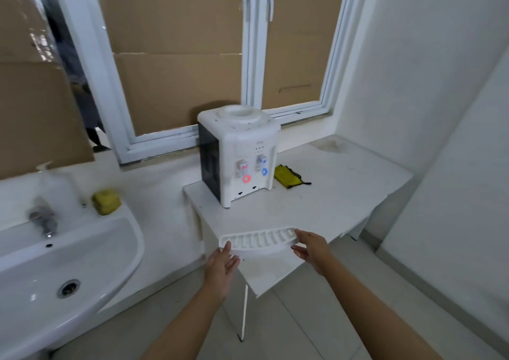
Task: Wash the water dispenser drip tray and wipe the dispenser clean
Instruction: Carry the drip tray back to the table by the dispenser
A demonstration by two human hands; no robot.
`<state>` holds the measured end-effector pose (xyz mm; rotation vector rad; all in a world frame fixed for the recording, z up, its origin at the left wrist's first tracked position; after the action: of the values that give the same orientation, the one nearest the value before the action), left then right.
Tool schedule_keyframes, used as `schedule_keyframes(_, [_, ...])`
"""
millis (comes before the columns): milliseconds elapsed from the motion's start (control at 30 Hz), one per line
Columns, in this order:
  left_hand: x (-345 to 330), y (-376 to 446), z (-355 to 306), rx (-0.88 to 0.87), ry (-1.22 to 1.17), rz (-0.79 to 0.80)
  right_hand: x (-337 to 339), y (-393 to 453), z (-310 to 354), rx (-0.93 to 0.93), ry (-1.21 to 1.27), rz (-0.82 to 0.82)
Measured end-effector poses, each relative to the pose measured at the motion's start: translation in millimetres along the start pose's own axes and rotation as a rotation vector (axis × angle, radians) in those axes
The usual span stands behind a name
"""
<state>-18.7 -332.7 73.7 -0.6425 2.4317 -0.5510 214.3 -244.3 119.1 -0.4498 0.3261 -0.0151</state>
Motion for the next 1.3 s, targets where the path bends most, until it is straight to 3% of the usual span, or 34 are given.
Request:
schedule_keyframes(300, [-70.4,96.4,27.7,0.039,0.012,-0.067,33.2,115.7,20.8,0.003,-0.038,-0.045])
schedule_keyframes(600, [-99.6,186.1,39.4,0.126,0.034,-0.327,37.0,228.8,37.9,-0.156,-0.036,0.006])
schedule_keyframes(967, [-87.5,225.3,60.8,0.152,0.197,-0.447,27.5,311.4,20.9,-0.335,-0.217,0.055])
schedule_keyframes(1300, [-98.9,241.4,54.6,0.151,0.427,-0.628,13.4,370.7,15.1,-0.325,-0.478,0.198])
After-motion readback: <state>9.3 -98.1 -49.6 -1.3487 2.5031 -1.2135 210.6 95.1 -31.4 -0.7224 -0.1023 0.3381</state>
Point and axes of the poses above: each hand's wrist, its own y-axis towards the middle knuckle, its own x-axis out of the back of the hand, z = x × y, the point moved 2 cm from there along y, towards the middle knuckle, and after that the axes turned 13 degrees about y, right-handed, at the moved point
